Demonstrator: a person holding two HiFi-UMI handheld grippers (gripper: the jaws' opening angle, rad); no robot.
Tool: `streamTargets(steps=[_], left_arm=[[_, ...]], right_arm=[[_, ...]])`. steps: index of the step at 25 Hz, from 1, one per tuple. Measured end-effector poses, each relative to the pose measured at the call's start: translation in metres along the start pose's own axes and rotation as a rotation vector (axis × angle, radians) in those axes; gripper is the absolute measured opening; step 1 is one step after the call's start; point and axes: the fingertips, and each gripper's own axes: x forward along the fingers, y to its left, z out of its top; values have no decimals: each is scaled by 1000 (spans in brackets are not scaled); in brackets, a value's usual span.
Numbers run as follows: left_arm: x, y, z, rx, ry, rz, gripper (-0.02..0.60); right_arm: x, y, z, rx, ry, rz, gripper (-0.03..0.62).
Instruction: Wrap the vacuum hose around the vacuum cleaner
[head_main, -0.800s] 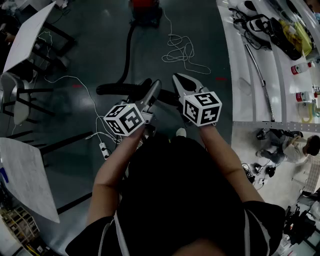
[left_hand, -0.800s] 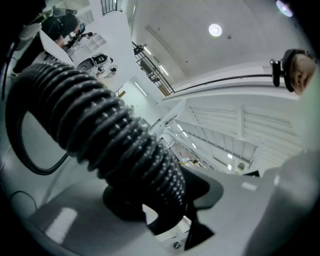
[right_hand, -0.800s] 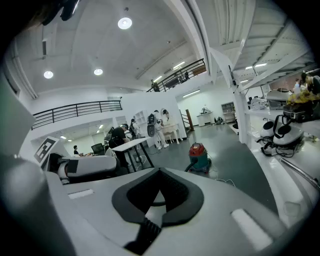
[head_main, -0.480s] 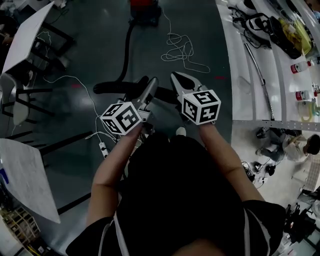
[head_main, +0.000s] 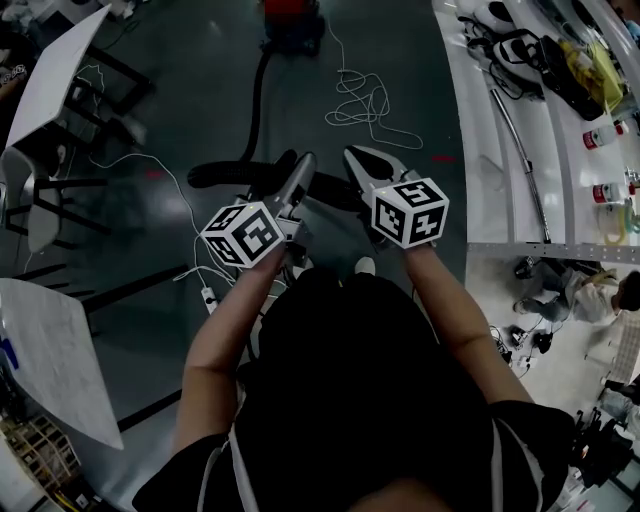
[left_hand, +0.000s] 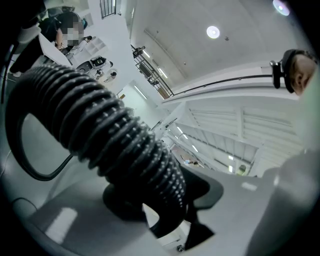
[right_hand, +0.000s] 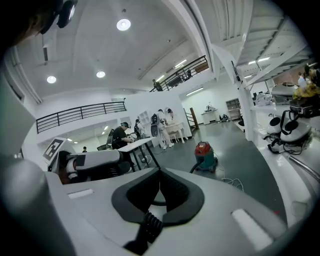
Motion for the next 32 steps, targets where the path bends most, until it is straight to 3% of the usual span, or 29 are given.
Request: streamTargets(steps=[6, 12, 17, 19, 26, 32], left_arm=[[0, 5, 17, 29, -16, -6, 199], [-1, 20, 38, 45, -28, -4, 201], [-3, 31, 61, 62, -30, -14, 201], [-4, 38, 68, 64, -31, -15, 201], [-11, 63, 93, 64, -38, -13, 202], [4, 54, 103, 125, 2, -43, 202]], right_arm=[[7, 11, 4, -5, 9, 75, 68], [20, 38, 1, -16, 29, 208, 207], [36, 51, 11, -43, -15, 202, 213], [41, 57, 14, -42, -20, 219, 245], [70, 85, -3, -119, 70, 251, 272], [87, 97, 6, -150, 79, 255, 272]])
